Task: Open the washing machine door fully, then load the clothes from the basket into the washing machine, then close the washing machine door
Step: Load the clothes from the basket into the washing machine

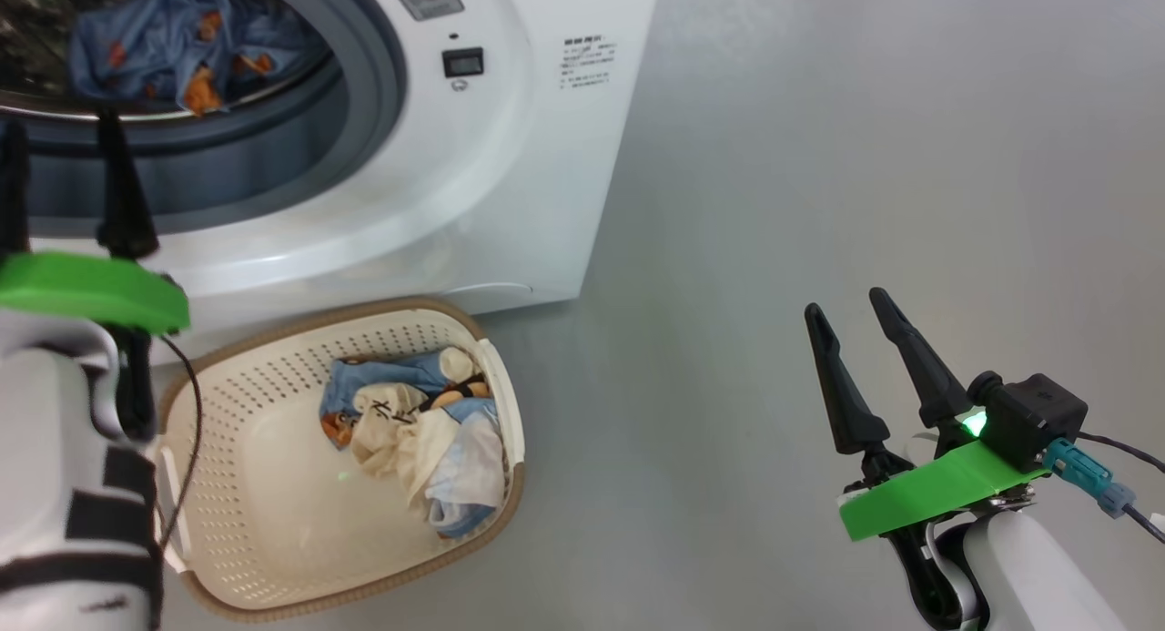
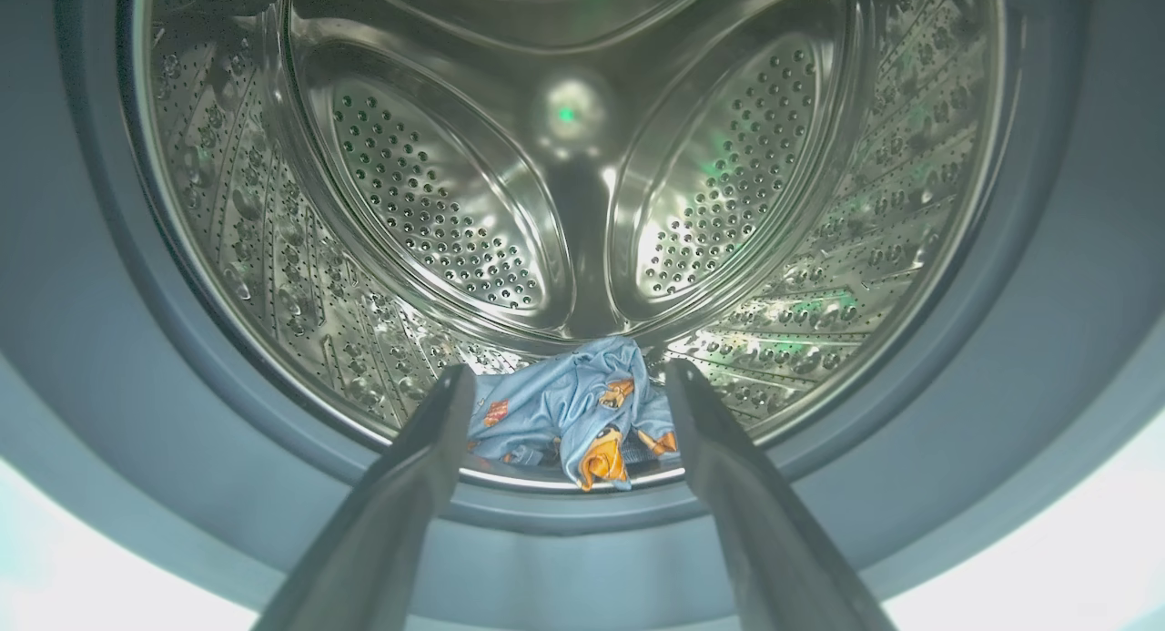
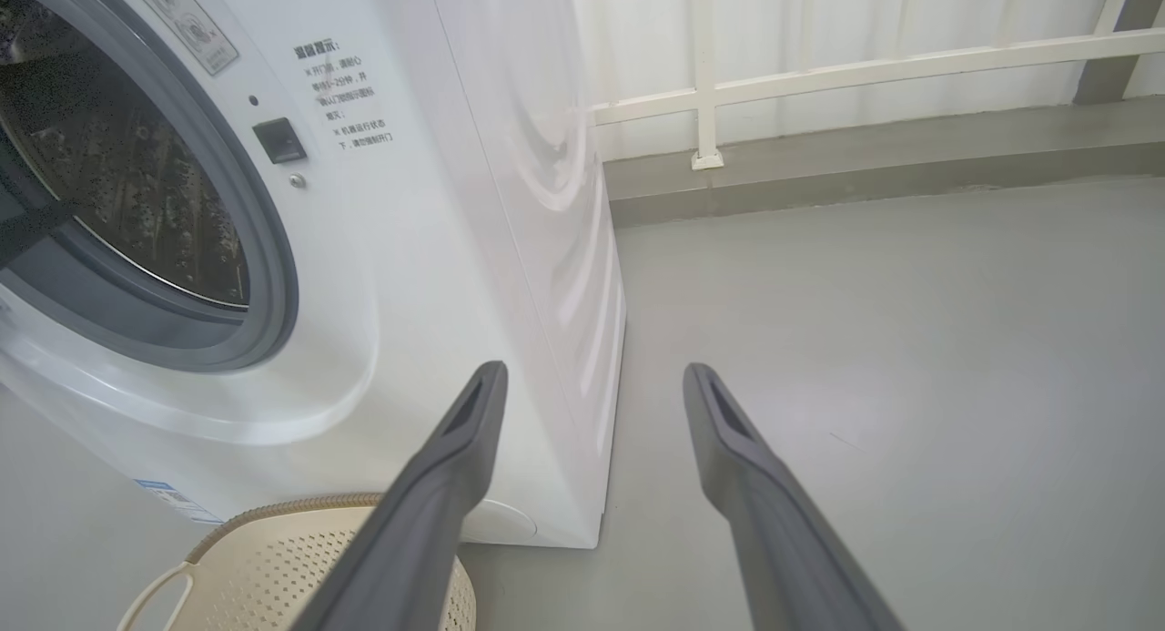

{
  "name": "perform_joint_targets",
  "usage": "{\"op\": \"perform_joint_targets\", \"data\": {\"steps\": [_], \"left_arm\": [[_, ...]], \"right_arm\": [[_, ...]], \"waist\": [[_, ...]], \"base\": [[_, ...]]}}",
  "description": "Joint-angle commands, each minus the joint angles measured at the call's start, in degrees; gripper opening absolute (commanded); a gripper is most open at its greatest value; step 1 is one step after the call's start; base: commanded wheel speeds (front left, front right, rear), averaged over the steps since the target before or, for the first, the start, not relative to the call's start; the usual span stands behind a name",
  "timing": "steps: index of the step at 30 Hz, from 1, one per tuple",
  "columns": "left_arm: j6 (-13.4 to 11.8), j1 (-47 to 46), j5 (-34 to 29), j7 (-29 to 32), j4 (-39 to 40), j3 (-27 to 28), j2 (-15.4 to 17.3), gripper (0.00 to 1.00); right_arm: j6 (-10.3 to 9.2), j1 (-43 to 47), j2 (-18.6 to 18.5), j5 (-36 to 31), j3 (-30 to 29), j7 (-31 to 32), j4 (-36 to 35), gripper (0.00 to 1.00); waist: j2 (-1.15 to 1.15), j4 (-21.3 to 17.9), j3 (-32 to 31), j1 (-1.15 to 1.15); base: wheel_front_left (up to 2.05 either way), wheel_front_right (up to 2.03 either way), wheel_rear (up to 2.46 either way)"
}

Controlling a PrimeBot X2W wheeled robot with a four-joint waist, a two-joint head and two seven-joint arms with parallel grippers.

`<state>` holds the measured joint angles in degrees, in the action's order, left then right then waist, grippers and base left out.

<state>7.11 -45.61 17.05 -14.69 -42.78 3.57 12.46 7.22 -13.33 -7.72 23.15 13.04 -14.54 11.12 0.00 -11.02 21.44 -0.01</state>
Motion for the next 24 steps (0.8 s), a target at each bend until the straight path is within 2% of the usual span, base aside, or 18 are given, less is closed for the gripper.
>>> {"op": "perform_joint_targets", "data": {"steps": [1,13,24], "left_arm": [[0.2,1.3,-0.9,-0.3,2.2,1.3,2.0,1.00],[0.4,16.0,-5.0,-0.3,11.9,2.1,-3.3,1.00],[0.4,26.5,-4.2,-0.3,17.6,2.2,-5.2,1.00]], "right_arm": [[0.26,1.0,-0.8,-0.3,1.0,-0.5,-1.1,1.00],[0.26,5.1,-2.9,0.0,-0.3,-0.5,-0.5,1.00],[0.26,9.7,-4.3,0.5,-1.1,-0.5,-0.2,1.00]], "waist": [[0.00,1.3,-1.8,0.01],[0.00,4.7,-8.2,0.01],[0.00,7.2,-13.5,0.01]], "base": [[0.00,0.00,0.00],[0.00,0.00,0.00],[0.00,0.00,0.00]]}}
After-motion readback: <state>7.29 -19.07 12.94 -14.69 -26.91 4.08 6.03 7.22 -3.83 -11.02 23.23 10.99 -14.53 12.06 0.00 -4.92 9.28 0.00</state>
